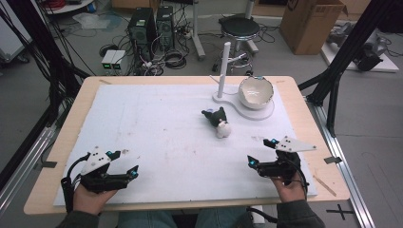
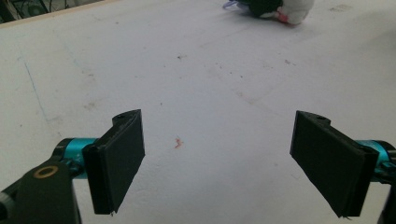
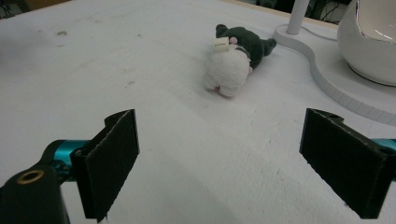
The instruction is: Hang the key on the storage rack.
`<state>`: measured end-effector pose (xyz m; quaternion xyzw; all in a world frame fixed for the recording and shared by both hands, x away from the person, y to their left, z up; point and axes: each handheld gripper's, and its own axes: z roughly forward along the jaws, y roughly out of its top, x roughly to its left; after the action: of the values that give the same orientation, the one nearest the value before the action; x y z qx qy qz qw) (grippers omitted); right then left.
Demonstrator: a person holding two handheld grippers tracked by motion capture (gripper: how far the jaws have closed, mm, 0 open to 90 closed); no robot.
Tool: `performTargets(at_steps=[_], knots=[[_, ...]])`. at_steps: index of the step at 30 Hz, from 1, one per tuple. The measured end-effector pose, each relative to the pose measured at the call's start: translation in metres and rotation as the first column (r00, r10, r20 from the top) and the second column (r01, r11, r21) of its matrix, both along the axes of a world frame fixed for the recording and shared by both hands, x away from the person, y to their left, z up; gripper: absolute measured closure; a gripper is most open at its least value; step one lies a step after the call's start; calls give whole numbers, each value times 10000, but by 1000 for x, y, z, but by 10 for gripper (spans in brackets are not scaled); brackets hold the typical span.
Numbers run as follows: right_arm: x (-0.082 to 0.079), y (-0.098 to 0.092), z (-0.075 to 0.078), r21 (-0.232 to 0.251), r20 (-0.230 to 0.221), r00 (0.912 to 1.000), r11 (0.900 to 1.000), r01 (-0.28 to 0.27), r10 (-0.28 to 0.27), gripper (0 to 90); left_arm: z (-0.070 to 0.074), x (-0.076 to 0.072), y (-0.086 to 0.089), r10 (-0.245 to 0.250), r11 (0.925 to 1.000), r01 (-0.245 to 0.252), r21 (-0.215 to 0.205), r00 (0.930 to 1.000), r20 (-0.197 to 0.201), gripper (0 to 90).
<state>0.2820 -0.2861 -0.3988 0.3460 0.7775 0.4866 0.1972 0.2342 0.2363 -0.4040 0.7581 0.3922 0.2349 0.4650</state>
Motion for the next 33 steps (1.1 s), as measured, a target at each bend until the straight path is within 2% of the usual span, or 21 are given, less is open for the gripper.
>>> performTargets(at_steps=[33], knots=[[6,8,-2,9,-88,9999,10000,-90,90,112,0,3,1,141,9998,-140,-106,9998,139,181]])
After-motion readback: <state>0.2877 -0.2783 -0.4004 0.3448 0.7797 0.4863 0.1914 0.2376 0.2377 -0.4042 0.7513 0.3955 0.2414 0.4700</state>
